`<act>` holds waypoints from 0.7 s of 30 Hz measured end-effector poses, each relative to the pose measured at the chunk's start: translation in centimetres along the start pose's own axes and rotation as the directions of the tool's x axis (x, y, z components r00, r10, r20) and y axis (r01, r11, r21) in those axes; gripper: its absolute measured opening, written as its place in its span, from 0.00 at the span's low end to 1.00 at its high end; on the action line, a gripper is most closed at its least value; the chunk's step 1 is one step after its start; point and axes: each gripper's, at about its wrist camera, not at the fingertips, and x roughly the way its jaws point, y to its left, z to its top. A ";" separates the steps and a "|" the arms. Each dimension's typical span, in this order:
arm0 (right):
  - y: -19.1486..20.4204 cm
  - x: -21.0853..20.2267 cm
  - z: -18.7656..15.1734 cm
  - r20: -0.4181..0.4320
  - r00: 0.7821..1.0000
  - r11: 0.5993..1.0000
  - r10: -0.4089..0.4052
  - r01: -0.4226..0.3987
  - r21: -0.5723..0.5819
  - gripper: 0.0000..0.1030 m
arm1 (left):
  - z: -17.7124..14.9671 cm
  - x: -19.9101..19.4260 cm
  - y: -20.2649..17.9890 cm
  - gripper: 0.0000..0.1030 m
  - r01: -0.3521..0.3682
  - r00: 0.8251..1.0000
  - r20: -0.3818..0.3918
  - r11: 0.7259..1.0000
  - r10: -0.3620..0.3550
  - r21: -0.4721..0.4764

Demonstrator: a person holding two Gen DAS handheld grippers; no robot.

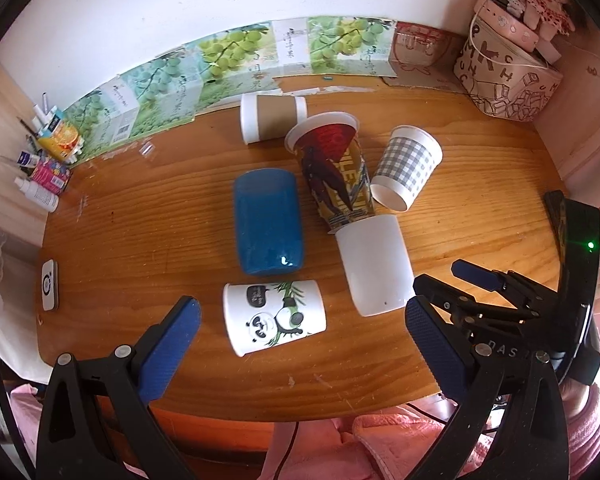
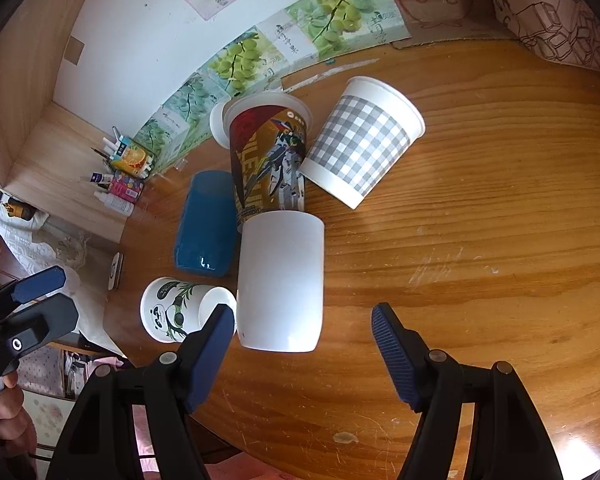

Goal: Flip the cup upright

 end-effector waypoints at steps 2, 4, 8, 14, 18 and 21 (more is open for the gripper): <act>-0.2 -0.6 -0.2 0.029 1.000 1.000 -0.005 0.005 0.000 0.70 | 0.4 0.3 -0.4 0.99 0.007 1.000 -0.001 1.000 -0.007 0.007; -0.5 -1.3 -0.4 0.061 0.998 1.000 -0.004 0.004 0.002 0.70 | 0.6 0.7 -0.9 0.99 0.016 1.000 -0.002 1.000 -0.016 0.014; -0.4 -3.0 -0.9 0.152 0.988 0.999 -0.028 0.030 -0.012 0.72 | 1.1 1.6 -1.6 0.99 0.029 1.000 -0.012 0.999 -0.029 0.022; -0.3 -5.4 -1.8 0.279 0.959 0.998 -0.040 0.050 -0.032 0.76 | 1.6 3.0 -2.5 0.99 0.067 0.997 -0.050 0.998 -0.067 0.002; -0.8 -6.6 -2.5 0.356 0.933 0.998 -0.052 0.064 -0.020 0.78 | 2.1 4.5 -3.0 0.99 0.085 0.993 -0.077 0.996 -0.086 -0.019; -1.2 -7.2 -2.8 0.374 0.925 0.997 -0.065 0.072 -0.005 0.78 | 2.6 5.4 -3.5 0.99 0.088 0.992 -0.091 0.996 -0.089 -0.018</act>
